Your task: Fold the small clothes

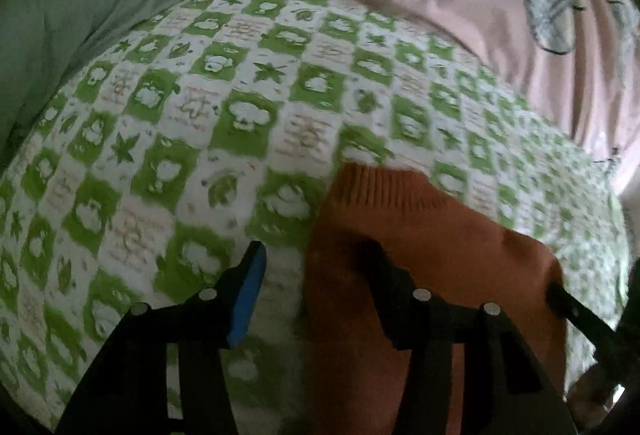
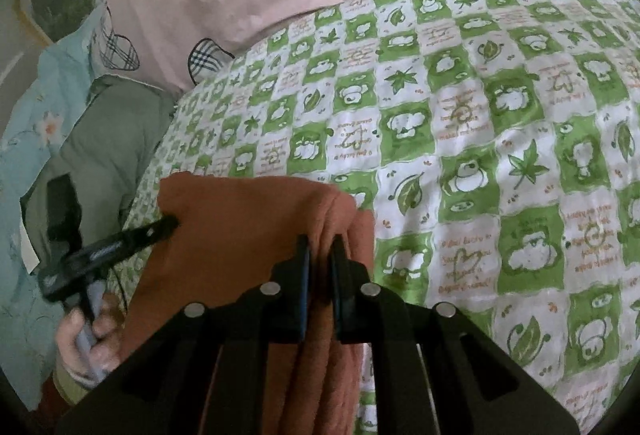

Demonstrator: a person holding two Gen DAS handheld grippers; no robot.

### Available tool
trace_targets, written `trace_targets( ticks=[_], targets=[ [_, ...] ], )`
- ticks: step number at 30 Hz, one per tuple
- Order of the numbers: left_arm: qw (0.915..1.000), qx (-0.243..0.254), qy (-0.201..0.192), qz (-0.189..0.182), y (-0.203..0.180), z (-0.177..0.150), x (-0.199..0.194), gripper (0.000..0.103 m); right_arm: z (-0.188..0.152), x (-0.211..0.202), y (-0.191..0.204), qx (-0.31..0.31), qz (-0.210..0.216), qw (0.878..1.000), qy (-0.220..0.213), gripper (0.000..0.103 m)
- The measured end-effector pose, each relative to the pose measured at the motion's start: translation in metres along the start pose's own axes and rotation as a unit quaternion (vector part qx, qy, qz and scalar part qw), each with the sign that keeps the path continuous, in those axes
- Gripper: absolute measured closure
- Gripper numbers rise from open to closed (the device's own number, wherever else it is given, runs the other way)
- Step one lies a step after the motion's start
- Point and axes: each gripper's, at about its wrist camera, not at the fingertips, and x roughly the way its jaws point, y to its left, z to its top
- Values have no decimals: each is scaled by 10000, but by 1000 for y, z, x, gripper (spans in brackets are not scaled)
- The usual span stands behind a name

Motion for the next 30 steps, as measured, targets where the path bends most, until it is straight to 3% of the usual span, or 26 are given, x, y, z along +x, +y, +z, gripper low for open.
trace_targets(
  ticks=[3, 5, 7, 9, 11, 16, 22, 27, 30],
  targets=[
    [9999, 55, -105, 37, 1, -2, -14, 53, 0, -11, 3, -2, -66, 10000, 22, 87],
    [9996, 163, -200, 118, 0, -13, -33, 47, -2, -27, 7, -20, -126, 9999, -104, 86],
    [9992, 192, -256, 223, 1, -25, -49, 28, -8, -47, 13, -33, -50, 9997, -251, 86],
    [9987, 185, -315, 348, 4, -43, -68, 18, -19, -67, 22, -70, 94, 9992, -372, 84],
    [9989, 176, -286, 325, 7, -63, -85, 18, -34, -84, 31, -148, 187, 9986, -462, 81],
    [9994, 213, 31, 257, 10, -115, -112, 13, -79, -104, 40, -153, 256, 9983, -510, 53],
    [9984, 407, 273, 278, 8, -154, -126, 13, -118, -107, 33, -7, 91, 9995, -316, 53],
    [9898, 904, -272, 1065, -2, -173, -147, 13, -136, -114, 32, -29, -106, 9994, -343, 52],
    [9825, 1057, -363, 1493, -3, -184, -149, 13, -143, -118, 34, -154, -251, 9989, -362, 52]
  ],
)
